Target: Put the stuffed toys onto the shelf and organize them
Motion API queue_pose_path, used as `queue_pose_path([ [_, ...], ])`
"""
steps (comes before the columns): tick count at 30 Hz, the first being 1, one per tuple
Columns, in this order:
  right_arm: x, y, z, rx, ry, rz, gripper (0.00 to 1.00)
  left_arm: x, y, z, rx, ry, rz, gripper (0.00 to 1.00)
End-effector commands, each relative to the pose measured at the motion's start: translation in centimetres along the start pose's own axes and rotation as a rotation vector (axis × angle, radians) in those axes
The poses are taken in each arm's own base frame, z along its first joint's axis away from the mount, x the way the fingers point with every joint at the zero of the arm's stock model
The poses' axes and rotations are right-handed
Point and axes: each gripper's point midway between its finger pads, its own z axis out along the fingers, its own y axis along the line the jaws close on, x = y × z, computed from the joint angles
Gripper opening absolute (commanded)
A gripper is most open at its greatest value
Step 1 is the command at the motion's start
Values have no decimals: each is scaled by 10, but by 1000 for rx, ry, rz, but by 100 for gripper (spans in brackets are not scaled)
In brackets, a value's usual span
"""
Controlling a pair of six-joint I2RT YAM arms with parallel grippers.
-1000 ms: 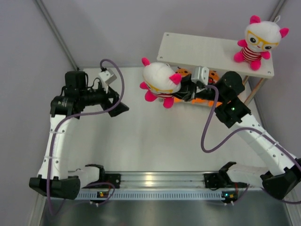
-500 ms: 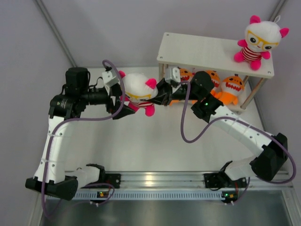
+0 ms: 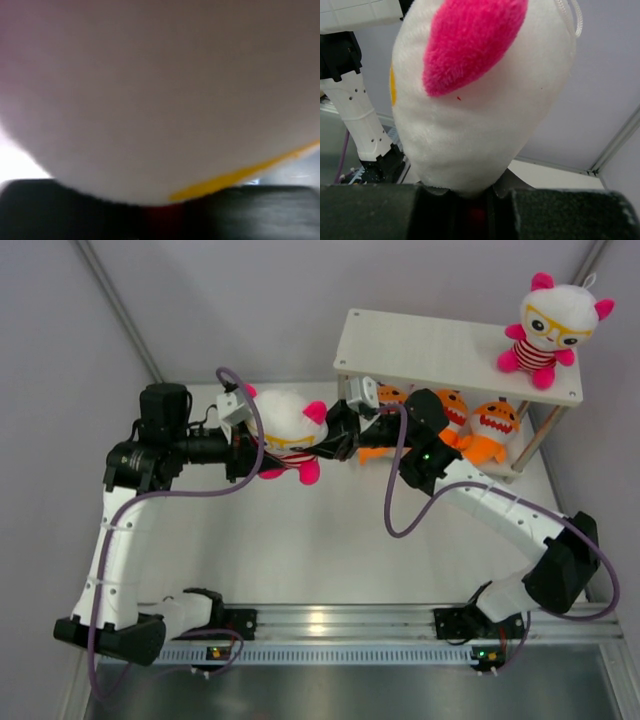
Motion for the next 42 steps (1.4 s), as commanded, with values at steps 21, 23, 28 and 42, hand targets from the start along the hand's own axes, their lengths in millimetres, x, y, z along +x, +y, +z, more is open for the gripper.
queue_pose_path([
  [21, -28, -42, -36, 974, 200, -404, 84, 14, 76, -24, -483, 90, -46, 0],
  [23, -36, -43, -22, 1017, 228, -468, 83, 14, 74, -24, -477, 85, -47, 0],
  [28, -22, -55, 2, 1055, 276, -512, 79, 11, 69, -26, -468, 75, -29, 0],
  [42, -20, -78, 13, 1038, 216, -447, 0, 14, 62, -23, -428, 76, -16, 0],
])
